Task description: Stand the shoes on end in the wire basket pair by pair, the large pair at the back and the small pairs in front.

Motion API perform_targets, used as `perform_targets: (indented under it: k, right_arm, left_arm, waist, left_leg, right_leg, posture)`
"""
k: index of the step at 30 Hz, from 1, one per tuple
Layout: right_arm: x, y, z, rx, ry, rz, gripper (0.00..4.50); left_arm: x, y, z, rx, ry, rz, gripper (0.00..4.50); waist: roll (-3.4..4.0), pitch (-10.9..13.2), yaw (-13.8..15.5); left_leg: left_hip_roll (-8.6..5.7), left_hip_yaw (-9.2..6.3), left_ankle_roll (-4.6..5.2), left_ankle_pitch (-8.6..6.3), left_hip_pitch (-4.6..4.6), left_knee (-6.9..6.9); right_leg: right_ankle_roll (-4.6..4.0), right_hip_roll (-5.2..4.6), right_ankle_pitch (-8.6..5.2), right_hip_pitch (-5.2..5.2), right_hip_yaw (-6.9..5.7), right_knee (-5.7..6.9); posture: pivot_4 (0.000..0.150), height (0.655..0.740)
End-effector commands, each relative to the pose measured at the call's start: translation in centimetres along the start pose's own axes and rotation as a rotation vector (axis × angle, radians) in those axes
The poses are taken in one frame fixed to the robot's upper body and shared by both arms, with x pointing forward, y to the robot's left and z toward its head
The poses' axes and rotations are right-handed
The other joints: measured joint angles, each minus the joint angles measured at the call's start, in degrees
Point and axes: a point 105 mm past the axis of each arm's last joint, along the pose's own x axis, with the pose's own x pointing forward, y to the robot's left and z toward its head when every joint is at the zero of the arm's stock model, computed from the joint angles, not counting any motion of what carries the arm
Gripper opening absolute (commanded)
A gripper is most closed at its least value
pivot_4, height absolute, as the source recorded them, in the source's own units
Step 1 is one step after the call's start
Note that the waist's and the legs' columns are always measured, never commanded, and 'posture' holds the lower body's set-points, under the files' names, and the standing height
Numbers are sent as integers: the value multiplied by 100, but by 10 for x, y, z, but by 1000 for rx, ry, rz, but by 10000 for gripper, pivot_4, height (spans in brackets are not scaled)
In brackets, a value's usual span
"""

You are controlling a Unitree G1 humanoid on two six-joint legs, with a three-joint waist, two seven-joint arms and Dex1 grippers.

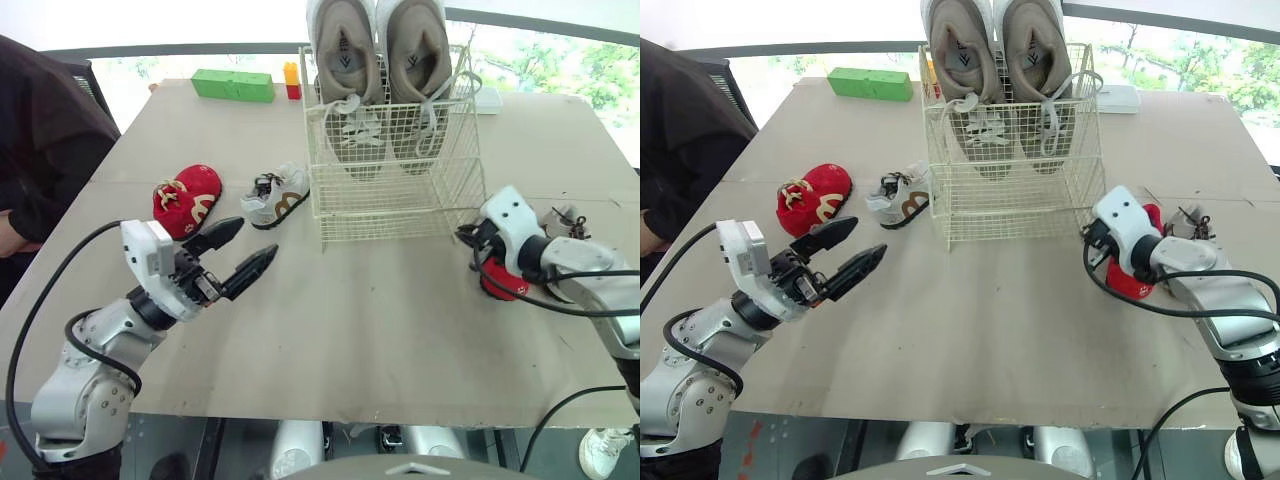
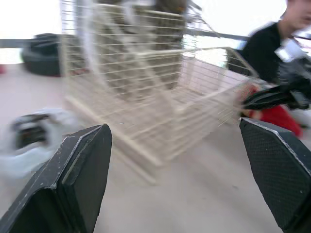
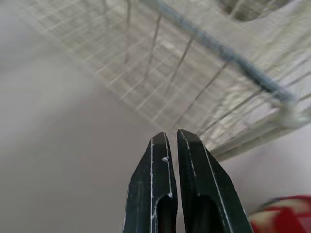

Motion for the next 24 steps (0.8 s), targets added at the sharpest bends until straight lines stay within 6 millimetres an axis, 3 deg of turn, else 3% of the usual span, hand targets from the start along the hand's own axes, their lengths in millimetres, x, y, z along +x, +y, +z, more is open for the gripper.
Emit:
perform_targets:
  k: [1, 2, 5, 7, 11, 12, 19, 24]
  right_arm:
    - [-21, 30, 41, 15, -226, 218, 480]
    - [-28, 37, 42, -9, -244, 253, 480]
    - [-48, 60, 45, -33, -310, 393, 13621]
    - [-62, 69, 63, -37, -421, 442, 23367]
    - [-73, 81, 85, -48, -509, 512, 42578]
    - [-76, 84, 87, -57, -520, 523, 44632]
    - [-74, 89, 93, -97, -520, 477, 44632]
    - [-73, 90, 89, -107, -506, 454, 45000]
  left_arm:
    - [-9, 17, 3, 25, 4, 121, 45000]
    - [-9, 26, -6, 45, 72, 167, 45000]
    - [-3, 45, -21, 60, 196, 249, 45000]
    - [5, 54, -31, 85, 273, 234, 45000]
    - [20, 83, -34, 113, 345, 266, 45000]
    - [29, 87, -33, 114, 347, 262, 45000]
    - [97, 107, -41, 138, 355, 122, 45000]
    - [103, 109, -63, 153, 466, 43, 22912]
  waist:
    - [1, 0, -10]
    - [0, 0, 8]
    - [-1, 0, 68]
    - [-4, 1, 65]
    - [-8, 0, 22]
    - [-10, 2, 28]
    - [-15, 4, 123]
    - [-15, 3, 82]
  left_leg:
    - [2, 0, -1, 1, 1, 0]
    - [4, -1, 0, 0, -1, -2]
    - [3, -12, 14, -9, -6, -7]
    - [3, -16, 19, -12, -3, -2]
    - [2, -15, 20, -12, 4, 2]
    - [3, -16, 20, -12, 6, 2]
    - [-4, -29, -1, 0, -6, 6]
    - [-3, -27, -2, 1, -16, 4]
  right_leg:
    - [-1, 2, 1, -1, 1, 0]
    - [-2, 3, 1, -2, 1, 0]
    - [-8, 2, 4, 0, -11, -6]
    - [-4, 0, 3, 11, -17, -12]
    - [1, -1, 3, 20, -17, -15]
    - [-3, -1, 5, 22, -17, -14]
    - [-11, 0, 8, 25, -40, -20]
    - [-11, 0, 8, 25, -37, -47]
  posture:
    - [1500, 7400]
    - [1500, 7400]
    - [1500, 7400]
    - [1500, 7400]
    - [1500, 7400]
    - [1500, 7400]
    - [1500, 7400]
    - [1500, 7400]
